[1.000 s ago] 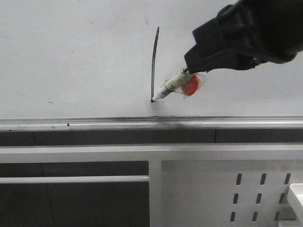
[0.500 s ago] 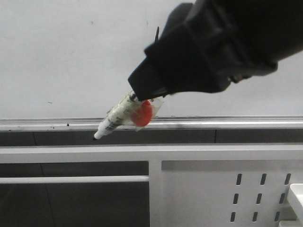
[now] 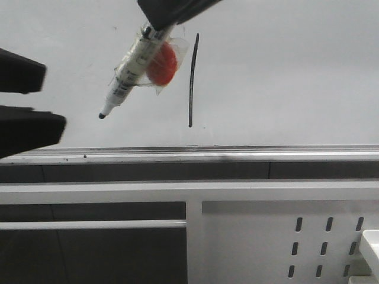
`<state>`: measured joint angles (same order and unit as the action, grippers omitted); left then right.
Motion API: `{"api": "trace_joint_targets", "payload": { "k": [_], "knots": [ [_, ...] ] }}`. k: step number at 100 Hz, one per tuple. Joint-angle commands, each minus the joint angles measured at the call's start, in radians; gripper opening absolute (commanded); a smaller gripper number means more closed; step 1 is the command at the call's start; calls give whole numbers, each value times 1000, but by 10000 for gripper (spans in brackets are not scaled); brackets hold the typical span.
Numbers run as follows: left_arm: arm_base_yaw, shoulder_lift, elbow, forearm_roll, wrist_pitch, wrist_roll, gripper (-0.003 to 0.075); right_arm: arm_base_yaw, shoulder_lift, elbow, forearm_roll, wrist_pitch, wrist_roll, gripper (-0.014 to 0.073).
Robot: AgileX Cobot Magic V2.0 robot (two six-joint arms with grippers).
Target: Write number 1 on whiteboard
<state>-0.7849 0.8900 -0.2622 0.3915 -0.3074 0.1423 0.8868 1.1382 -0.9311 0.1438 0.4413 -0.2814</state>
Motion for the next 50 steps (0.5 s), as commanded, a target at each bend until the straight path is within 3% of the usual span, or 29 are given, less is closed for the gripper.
{"api": "trace_joint_targets", "payload": {
  "k": [1,30,50],
  "knots": [
    [-8,87,-70,-7,-116,-8,309,10,-23,-38,7,-46,-3,-69],
    [-8,244,-145,-7,-207,6,307,37,-23,-38,12,-46,-3,-69],
    [-8,244,-145,-7,-207,6,246,34,-22,-38,-25,-46,-3,-69]
  ]
}}
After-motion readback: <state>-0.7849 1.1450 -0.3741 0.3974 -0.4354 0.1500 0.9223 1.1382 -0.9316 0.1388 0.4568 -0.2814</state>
